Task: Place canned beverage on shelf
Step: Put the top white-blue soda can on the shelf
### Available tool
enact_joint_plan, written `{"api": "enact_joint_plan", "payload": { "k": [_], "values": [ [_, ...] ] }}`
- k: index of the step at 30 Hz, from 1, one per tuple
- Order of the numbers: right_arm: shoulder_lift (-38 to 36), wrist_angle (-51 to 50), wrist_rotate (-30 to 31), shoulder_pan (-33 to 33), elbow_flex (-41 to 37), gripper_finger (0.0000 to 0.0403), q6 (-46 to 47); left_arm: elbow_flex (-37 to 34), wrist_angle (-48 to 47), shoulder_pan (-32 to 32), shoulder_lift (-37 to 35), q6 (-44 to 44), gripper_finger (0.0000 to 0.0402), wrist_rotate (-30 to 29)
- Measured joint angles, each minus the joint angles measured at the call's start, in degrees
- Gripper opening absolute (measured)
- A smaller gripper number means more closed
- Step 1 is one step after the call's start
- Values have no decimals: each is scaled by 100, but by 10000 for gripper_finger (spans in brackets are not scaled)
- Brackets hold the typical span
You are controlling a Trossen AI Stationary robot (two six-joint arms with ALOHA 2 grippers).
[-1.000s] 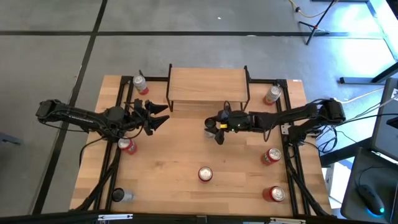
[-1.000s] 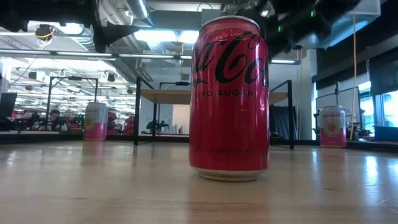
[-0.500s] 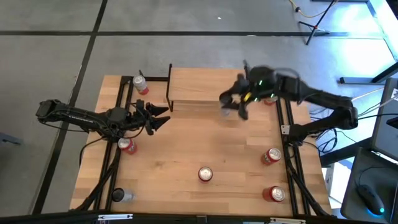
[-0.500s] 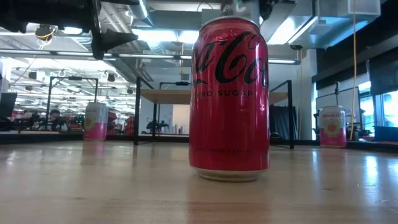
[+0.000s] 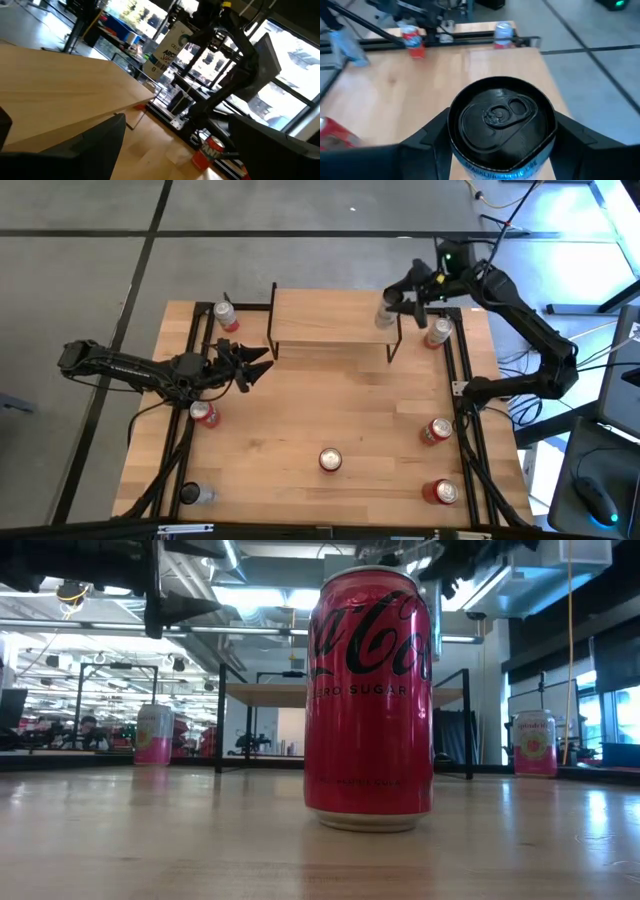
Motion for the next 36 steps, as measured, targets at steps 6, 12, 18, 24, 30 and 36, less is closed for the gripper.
{"api": "enact_joint_plan", "payload": {
  "k": [6, 12, 18, 24, 30, 36],
  "values": [
    [183, 282, -1051, -751, -260, 222, -299, 0, 9, 2, 0, -191, 348, -33],
    [628, 297, -1650, -1081, -282, 222, -613, 0, 13, 2, 0, -445, 348, -154],
    [963, 293, -1697, -1254, -282, 222, -794, -2, 13, 2, 0, -462, 348, -162],
    [1067, 197, -1475, -1251, -282, 222, -928, -4, 13, 2, 0, -463, 348, -167],
    [1067, 249, -1342, -1251, -282, 222, -912, -4, 15, 1, 0, -463, 348, -173],
    [1064, 304, -1178, -1246, -278, 263, -735, -4, 17, 2, 0, -449, 348, -172]
  ]
}}
